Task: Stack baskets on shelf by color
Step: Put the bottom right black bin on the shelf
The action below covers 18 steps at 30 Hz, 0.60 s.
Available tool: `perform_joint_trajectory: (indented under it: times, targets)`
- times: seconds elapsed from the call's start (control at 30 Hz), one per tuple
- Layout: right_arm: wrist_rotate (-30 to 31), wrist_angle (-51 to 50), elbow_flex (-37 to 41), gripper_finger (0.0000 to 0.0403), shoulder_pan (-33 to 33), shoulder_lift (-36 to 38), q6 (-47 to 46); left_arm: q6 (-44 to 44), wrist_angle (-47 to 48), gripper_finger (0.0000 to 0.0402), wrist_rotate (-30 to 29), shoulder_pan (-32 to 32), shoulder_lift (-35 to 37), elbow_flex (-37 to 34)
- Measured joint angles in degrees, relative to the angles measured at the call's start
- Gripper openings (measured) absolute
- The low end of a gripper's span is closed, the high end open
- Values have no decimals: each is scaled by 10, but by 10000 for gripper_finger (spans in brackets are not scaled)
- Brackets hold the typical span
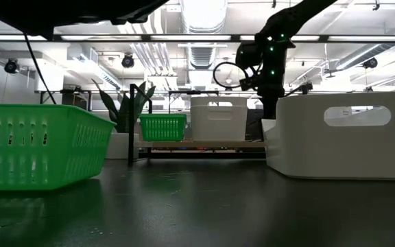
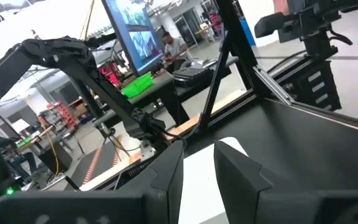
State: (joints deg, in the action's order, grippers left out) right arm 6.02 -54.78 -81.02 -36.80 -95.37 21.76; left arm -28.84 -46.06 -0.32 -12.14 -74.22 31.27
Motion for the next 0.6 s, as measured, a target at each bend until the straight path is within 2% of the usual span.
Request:
perform_joint_trajectory:
  times: [0.17,0.4,0.6]
  targets:
    - [3,3,7,9,0,1,0,22,-1,74,-20,0,16,1]
    - [4,27,12,9,0,1,-12,30,2,74,-90,0,41,0]
    - [3,52,19,9,0,1,-24,31,4,74,-95,0,58,-13]
